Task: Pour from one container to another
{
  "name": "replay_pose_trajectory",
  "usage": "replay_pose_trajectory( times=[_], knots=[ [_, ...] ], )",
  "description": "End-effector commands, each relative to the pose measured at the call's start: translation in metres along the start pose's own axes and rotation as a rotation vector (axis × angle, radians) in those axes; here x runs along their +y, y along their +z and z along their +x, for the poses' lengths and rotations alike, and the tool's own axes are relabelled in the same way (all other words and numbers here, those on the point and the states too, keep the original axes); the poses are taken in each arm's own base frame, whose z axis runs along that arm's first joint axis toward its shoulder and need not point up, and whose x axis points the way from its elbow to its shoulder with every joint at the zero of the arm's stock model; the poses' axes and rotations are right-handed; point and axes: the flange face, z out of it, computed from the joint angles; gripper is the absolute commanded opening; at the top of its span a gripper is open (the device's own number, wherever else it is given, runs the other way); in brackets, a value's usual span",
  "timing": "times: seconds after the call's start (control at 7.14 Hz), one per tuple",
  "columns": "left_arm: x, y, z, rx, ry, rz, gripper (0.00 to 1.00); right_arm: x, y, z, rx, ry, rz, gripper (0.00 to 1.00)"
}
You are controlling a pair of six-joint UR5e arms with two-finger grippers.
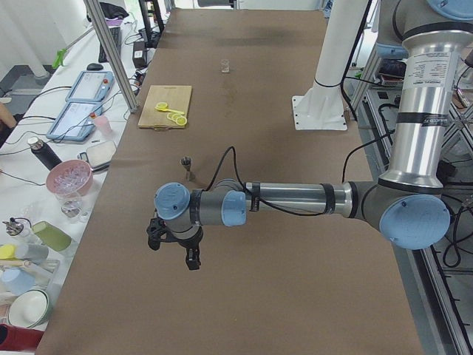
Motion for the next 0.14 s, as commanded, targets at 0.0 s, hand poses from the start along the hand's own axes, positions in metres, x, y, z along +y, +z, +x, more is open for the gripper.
replay_pose_trajectory(
  times=[0.0],
  knots=[
    [0.0030, 0.0018, -0.0059, -0.065, 0.001, 0.003, 0.99, -0.0005, -0.0009, -0.0010, -0.002, -0.002, 0.002, 1.00]
  ],
)
